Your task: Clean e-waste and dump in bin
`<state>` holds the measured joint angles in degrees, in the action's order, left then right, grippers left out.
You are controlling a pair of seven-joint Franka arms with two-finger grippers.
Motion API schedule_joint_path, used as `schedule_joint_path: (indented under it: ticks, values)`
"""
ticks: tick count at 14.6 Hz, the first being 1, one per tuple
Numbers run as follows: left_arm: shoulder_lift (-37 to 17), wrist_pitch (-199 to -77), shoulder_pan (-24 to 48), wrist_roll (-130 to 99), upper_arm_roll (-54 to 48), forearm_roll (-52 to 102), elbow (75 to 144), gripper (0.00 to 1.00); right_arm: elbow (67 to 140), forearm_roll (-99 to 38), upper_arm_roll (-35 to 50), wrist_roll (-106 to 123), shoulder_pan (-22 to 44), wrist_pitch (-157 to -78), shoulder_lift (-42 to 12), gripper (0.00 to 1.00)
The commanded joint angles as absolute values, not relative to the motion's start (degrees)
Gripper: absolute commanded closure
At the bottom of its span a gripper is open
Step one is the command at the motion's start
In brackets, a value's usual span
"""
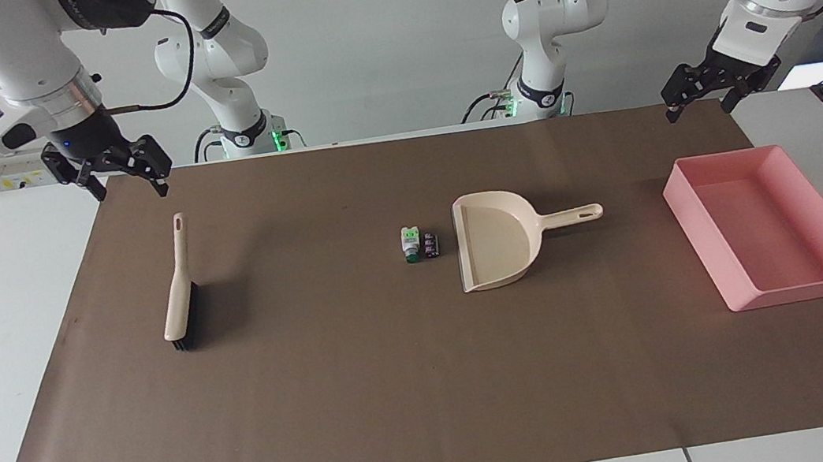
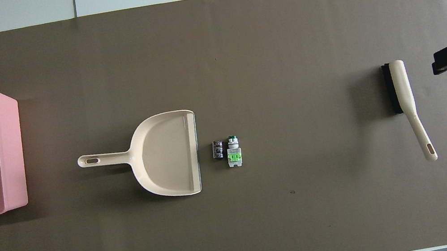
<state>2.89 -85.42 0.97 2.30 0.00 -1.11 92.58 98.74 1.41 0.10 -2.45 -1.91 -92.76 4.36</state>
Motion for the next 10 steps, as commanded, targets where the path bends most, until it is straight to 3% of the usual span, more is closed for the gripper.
schedule_joint_path:
  ticks: [1, 10]
  values:
    - [4.0, -83.9, 1.0, 1.8, -0.1, -1.9, 93.9, 0.01, 110.8, 1.3, 0.0, 1.7, -4.0, -99.8, 8.3, 0.00]
    - [3.8, -87.0, 0.5, 10.9, -0.2, -1.8, 94.0, 0.05, 135.3, 1.2, 0.0, 8.8, -9.3, -125.8, 7.9, 0.00]
